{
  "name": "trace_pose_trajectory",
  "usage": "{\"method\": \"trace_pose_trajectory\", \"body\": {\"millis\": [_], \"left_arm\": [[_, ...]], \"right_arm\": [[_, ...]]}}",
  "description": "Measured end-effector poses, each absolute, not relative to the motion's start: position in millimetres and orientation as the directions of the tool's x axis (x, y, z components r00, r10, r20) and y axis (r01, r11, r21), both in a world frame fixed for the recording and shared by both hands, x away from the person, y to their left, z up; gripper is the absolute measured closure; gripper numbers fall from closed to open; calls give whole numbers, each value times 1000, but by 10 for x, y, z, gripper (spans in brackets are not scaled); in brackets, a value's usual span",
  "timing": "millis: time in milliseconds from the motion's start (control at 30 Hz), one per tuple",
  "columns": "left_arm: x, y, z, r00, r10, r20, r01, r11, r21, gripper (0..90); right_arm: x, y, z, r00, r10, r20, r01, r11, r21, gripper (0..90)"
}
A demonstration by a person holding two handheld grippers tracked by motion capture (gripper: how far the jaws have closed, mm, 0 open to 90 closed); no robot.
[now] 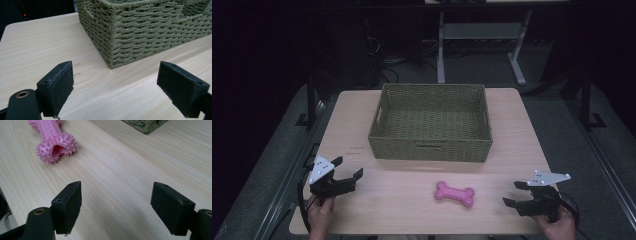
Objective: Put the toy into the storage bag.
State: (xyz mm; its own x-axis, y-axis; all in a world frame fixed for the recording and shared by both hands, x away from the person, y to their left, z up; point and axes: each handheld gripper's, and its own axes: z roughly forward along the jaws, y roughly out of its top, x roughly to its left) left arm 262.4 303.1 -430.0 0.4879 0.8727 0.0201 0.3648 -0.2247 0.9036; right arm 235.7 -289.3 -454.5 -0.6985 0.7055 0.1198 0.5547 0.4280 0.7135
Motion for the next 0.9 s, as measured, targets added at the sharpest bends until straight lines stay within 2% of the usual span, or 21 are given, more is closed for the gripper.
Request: {"method": "trace_pose_trajectory", "body": {"millis": [467, 900], "left_arm": [[2631, 3069, -4308, 486, 874, 19, 368, -224, 903, 133], [2617, 3077, -4307, 485, 874, 18, 366, -222, 904, 133]], "right_arm": [[2478, -2669, -4387, -750, 656, 88, 515, 495, 700, 211], [2640, -2436, -4286, -805, 586, 96, 501, 583, 640, 179]]}}
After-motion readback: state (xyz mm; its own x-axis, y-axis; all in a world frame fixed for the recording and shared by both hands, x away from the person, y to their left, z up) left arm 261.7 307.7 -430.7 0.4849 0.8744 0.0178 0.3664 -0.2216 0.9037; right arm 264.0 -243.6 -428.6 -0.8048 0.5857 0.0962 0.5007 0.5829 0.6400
